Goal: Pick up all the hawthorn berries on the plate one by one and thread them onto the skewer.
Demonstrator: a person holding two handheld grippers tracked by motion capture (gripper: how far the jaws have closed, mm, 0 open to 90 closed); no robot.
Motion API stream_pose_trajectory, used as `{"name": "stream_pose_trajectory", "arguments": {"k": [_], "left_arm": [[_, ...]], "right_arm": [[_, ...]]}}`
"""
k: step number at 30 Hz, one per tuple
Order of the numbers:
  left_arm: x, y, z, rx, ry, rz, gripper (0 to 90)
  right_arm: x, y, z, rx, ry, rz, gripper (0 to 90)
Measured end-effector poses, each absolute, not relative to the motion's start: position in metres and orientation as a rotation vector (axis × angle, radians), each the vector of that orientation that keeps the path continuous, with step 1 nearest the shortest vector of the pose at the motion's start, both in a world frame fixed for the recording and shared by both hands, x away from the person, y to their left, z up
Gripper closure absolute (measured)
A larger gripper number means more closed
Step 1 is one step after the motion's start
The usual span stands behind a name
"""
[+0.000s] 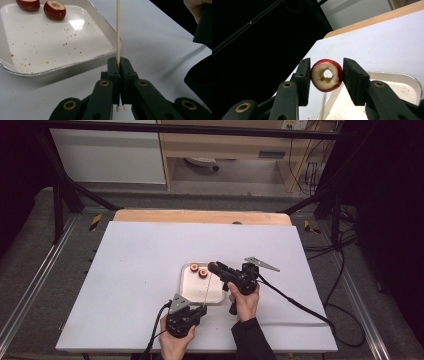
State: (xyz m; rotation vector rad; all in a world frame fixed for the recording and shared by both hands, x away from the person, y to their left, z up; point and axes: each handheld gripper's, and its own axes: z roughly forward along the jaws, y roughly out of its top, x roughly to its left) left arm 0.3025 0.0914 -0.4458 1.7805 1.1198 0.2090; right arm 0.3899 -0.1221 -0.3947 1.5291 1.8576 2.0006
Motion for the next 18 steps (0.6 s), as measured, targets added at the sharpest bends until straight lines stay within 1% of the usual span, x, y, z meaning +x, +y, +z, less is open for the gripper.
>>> {"name": "stream_pose_trajectory", "arguments": {"k": [7,18], "left_arm": [[0.3017,0.0937,-0.4437,1.773,1.116,0.219,88.4],[0.3033,0.0917,-0.4409,1.754,1.124,0.195,88.3]], "right_arm": [[0.3912,-0.1223,-0.3927,1.604,1.857,2.043,59.7],[0.3901,-0.1201,-0.3967,1.587,1.888,2.018,59.7]]}}
